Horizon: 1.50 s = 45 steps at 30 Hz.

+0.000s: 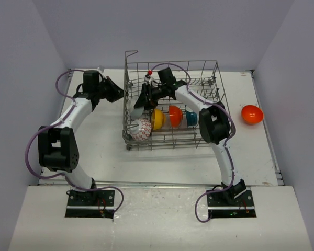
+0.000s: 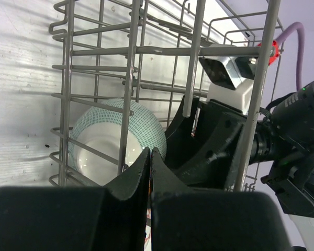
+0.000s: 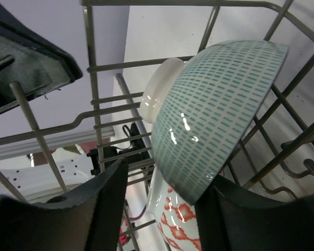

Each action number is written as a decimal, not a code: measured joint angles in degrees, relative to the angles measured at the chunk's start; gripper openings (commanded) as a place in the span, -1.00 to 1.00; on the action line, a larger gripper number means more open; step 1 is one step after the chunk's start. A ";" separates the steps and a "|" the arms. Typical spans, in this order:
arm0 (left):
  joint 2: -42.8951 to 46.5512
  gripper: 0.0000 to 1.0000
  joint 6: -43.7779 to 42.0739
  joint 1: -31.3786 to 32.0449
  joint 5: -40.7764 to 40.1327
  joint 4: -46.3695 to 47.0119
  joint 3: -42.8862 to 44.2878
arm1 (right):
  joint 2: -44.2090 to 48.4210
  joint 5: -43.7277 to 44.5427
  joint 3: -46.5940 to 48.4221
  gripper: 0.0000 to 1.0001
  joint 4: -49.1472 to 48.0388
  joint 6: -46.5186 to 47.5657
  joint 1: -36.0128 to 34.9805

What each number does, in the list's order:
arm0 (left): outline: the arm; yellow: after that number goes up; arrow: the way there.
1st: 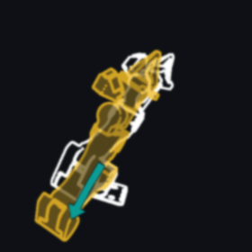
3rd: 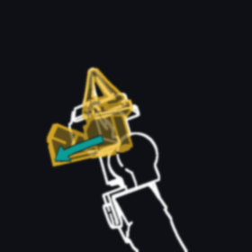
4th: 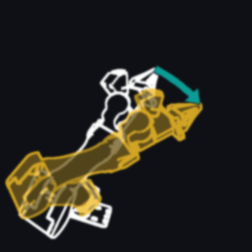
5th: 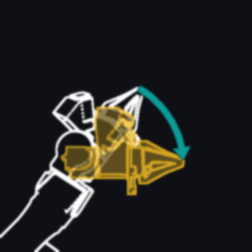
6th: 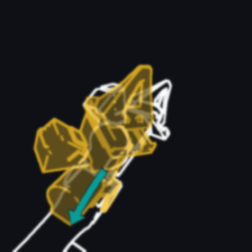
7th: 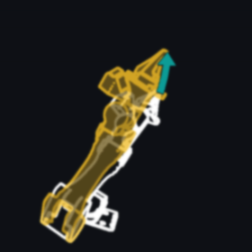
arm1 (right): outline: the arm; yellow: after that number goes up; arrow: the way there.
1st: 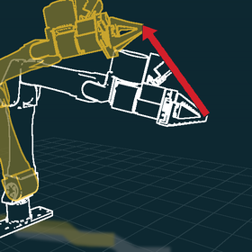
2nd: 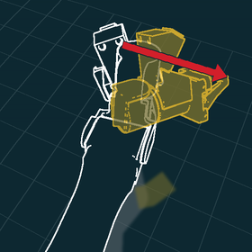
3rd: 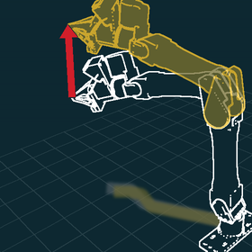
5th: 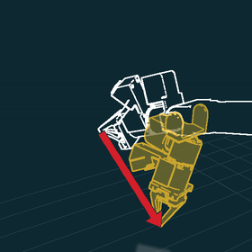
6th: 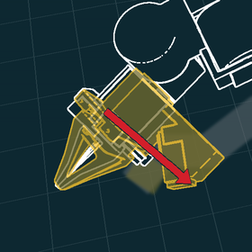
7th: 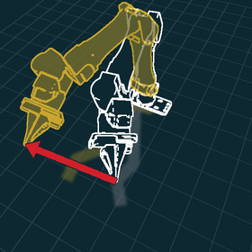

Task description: Unload the bowls from the dish rack

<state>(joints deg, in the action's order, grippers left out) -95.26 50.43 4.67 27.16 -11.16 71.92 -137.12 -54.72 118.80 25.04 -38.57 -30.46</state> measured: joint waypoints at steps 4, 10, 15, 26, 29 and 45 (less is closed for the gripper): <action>0.00 -1.00 -0.04 0.04 -0.39 -0.13 0.00 | -1.49 -0.46 0.02 -0.59 -0.68 -2.36 0.50; -0.07 -1.00 -0.11 0.37 -0.63 -0.52 0.22 | -2.32 -3.26 1.18 -1.00 -9.33 -4.07 -0.37; -0.66 -1.00 -0.09 0.44 -0.74 -0.50 0.68 | -1.31 -3.91 -1.68 -1.00 -13.33 -5.64 -0.20; -2.62 -0.96 -0.26 0.09 -0.35 -0.81 2.99 | 1.66 -2.91 -4.72 -1.00 -12.76 -6.01 0.90; -2.64 -0.88 -0.26 -0.57 0.35 -0.70 3.26 | 2.60 -2.64 -4.68 -1.00 -10.29 -6.23 2.08; -2.89 -0.40 -0.74 -8.83 1.18 -1.05 3.78 | 4.42 -4.90 2.97 -1.00 -3.96 -9.09 8.55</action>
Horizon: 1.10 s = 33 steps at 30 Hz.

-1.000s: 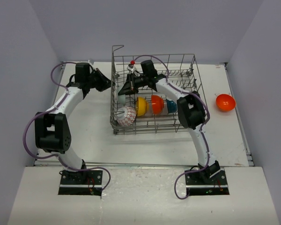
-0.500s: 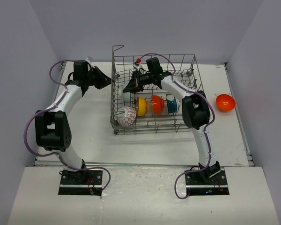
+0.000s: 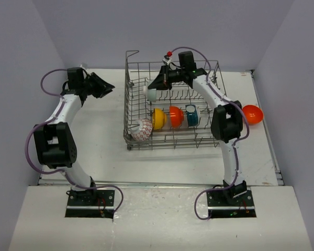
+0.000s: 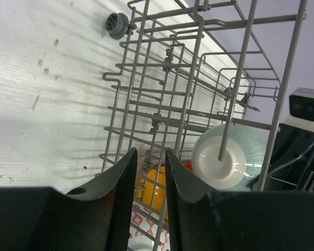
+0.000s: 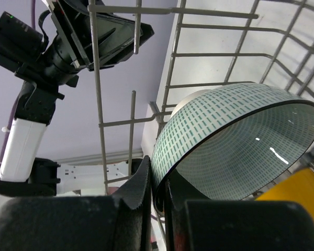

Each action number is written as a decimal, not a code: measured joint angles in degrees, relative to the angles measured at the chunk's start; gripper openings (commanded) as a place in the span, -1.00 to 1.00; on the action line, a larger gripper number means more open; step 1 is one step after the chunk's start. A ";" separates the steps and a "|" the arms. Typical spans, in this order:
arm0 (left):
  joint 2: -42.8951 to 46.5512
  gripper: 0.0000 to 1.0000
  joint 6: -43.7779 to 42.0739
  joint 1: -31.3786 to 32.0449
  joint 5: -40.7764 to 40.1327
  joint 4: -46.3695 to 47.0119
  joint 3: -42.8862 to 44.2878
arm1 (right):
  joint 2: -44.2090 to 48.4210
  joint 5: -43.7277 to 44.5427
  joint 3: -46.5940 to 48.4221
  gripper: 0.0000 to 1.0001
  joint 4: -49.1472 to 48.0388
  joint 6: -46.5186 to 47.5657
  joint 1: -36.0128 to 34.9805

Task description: Unload the bowls from the dish rack

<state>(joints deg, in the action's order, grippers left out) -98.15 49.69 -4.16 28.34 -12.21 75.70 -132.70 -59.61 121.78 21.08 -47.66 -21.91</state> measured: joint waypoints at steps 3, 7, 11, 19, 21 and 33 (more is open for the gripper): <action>-0.11 -0.39 -0.79 -0.98 -0.02 -0.50 0.13 | 1.40 0.83 1.25 -1.00 5.01 2.54 1.73; -0.11 -0.38 -1.40 -1.36 0.00 -1.16 0.37 | 4.83 4.37 3.78 -1.00 14.12 8.74 4.52; -0.09 -0.39 -2.54 -1.36 0.00 -2.91 1.70 | 11.34 10.38 4.11 -1.00 22.08 15.21 6.71; 3.76 -0.44 -3.82 -1.38 0.00 -3.82 -1.25 | 28.33 28.96 2.03 -1.00 33.48 22.84 8.17; 6.16 -0.44 -4.42 -1.40 -0.07 -4.46 -3.61 | 31.95 33.99 0.11 -1.00 35.23 23.54 8.37; 16.63 -0.65 -10.01 -1.40 -2.80 -8.68 -10.78 | 41.03 54.82 -16.52 -1.00 41.68 23.30 23.45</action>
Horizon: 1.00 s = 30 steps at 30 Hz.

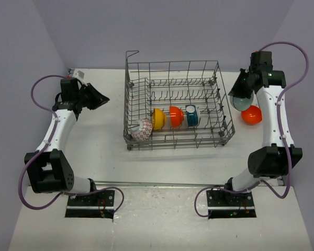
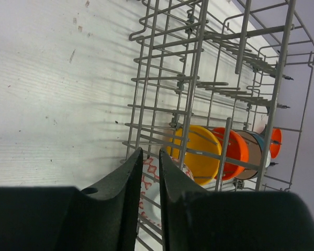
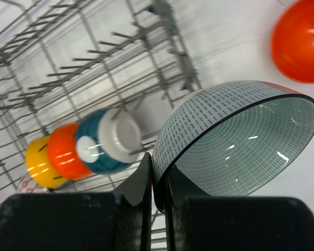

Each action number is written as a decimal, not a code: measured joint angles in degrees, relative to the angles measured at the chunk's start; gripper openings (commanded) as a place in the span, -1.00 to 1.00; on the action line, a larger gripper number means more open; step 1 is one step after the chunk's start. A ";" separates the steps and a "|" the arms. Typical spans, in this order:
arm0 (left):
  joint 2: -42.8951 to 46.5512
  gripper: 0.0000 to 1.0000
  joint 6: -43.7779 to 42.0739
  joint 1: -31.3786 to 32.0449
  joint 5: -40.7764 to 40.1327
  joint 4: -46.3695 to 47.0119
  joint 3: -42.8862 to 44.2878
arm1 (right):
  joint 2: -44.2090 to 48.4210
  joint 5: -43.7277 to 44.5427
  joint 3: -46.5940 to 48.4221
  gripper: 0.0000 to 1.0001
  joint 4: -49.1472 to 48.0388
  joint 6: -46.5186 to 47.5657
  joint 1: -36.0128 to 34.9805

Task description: Unload the bowls from the dish rack

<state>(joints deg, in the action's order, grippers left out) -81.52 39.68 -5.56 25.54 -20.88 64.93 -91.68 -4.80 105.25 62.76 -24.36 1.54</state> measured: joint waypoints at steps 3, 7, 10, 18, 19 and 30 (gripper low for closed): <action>1.60 -0.81 -0.87 0.00 -0.72 -0.52 -0.44 | 1.88 3.30 -4.44 -1.00 0.48 -0.04 4.61; 3.02 -0.93 -1.44 0.00 -0.94 -1.07 -1.60 | 2.82 6.47 -7.61 -1.00 0.92 -0.31 7.89; 3.34 -1.00 -1.62 0.00 -1.20 -1.29 -2.29 | 2.82 8.79 -9.49 -1.00 0.72 -0.81 8.76; 3.34 -1.00 -1.86 -0.02 -1.62 -1.05 -3.32 | 2.75 13.57 -18.18 -1.00 -2.60 -1.90 9.44; 3.32 -1.00 -1.86 -0.02 -1.64 -1.05 -3.43 | 2.71 13.97 -19.63 -1.00 -3.41 -2.01 9.70; 0.07 -1.00 -1.86 -0.02 -1.64 -0.44 -3.78 | -2.54 12.66 -29.64 -1.00 -9.20 -3.37 15.50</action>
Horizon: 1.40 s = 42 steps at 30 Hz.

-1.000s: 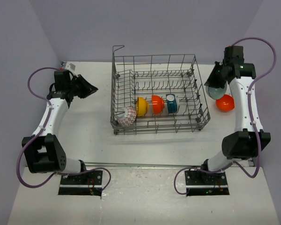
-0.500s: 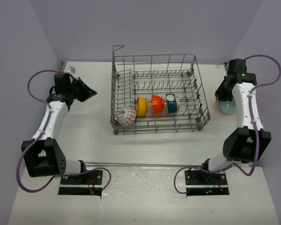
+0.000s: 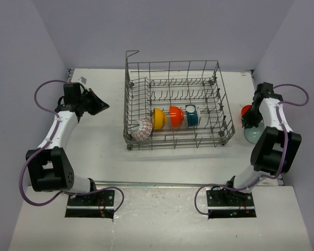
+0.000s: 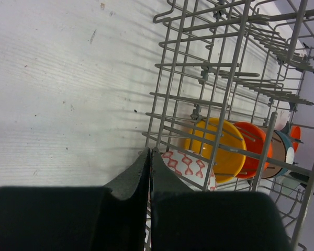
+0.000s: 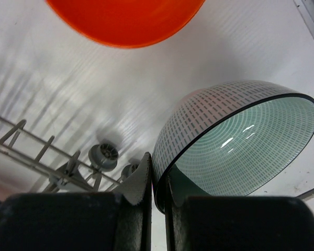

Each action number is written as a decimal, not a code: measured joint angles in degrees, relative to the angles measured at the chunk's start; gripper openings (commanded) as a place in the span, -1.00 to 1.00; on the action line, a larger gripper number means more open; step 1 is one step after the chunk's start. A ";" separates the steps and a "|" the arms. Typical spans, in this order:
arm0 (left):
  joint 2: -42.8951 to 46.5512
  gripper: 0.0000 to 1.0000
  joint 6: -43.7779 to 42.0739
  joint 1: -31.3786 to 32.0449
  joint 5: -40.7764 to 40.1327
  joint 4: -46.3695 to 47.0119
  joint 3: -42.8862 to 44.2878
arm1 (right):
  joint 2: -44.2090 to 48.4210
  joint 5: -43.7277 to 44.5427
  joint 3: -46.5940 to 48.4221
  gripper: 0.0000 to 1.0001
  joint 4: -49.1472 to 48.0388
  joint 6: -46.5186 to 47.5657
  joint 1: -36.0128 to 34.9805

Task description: Unload the bowls from the dish rack

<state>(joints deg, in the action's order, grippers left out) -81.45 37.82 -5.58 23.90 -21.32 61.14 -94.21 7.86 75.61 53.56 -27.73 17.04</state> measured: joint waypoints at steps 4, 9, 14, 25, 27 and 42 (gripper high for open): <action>-0.42 -1.00 0.02 0.00 0.00 0.85 0.00 | -3.58 -0.35 1.09 -1.00 -0.68 -0.35 2.56; -1.73 -1.00 0.02 0.00 0.02 1.57 0.04 | -7.67 -0.52 3.61 -1.00 -1.44 -0.57 3.34; -4.15 -1.00 0.00 -0.02 0.00 1.55 0.55 | -10.69 -0.94 4.15 -1.00 -2.40 -0.63 3.23; -6.12 -1.00 -0.02 -0.02 0.09 2.49 0.83 | -13.05 0.90 4.15 -1.00 -3.32 -1.01 4.04; -6.73 -1.00 -0.02 -0.04 0.13 2.54 1.03 | -13.14 1.84 4.15 -1.00 -3.43 -1.18 4.48; -9.42 -1.00 0.00 -0.48 1.01 3.76 2.78 | -13.42 3.43 4.09 -0.39 -4.04 -1.11 4.98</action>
<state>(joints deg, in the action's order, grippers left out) -90.87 37.82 -6.07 24.91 -17.56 63.92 -107.63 11.29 79.70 49.52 -28.84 22.02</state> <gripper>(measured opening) 0.002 0.276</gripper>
